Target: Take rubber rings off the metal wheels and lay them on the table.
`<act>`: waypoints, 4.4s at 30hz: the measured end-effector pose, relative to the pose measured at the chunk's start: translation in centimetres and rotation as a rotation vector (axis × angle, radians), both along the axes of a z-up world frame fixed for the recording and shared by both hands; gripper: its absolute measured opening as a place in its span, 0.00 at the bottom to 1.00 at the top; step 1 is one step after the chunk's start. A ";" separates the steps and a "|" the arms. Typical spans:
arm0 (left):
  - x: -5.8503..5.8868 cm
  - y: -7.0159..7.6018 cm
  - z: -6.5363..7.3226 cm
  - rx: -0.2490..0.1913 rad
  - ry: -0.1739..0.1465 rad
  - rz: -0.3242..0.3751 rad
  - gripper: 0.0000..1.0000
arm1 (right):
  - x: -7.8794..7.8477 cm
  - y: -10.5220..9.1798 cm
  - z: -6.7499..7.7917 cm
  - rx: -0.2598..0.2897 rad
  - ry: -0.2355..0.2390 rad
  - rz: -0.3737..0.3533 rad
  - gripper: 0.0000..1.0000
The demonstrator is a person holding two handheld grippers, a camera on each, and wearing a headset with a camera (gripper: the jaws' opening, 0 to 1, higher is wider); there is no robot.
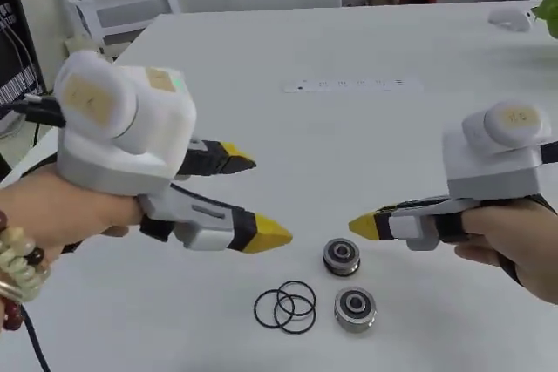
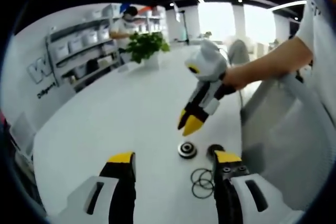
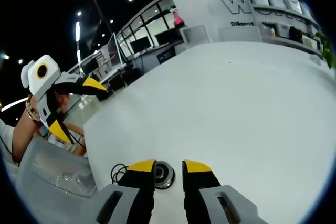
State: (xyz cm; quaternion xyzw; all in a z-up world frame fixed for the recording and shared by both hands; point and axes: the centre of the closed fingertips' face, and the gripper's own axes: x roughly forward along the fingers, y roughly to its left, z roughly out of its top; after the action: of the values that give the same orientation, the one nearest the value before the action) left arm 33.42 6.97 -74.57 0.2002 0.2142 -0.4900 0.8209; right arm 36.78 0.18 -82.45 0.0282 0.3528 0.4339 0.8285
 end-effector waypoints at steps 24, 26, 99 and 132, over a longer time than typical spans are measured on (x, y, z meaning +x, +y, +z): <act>3.9 -5.5 -3.9 -0.052 0.040 -0.029 0.44 | -0.4 -0.8 -2.1 -0.055 0.023 0.029 0.15; 3.9 -5.8 -4.5 -0.055 0.045 -0.032 0.42 | -0.5 -0.9 -2.4 -0.066 0.026 0.035 0.15; 2.0 -6.3 -10.3 -0.022 0.082 -0.059 0.14 | -1.0 -1.0 -3.3 0.065 0.225 -0.055 0.00; 2.0 -6.3 -10.3 -0.017 0.063 -0.042 0.14 | -2.0 0.4 -2.0 0.253 0.397 -0.137 0.00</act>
State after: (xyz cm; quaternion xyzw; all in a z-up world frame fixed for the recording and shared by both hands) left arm 35.40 0.63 -84.91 0.1821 0.2314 -0.5151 0.8050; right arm 34.74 0.62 -84.46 0.2404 0.4486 0.4034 0.7604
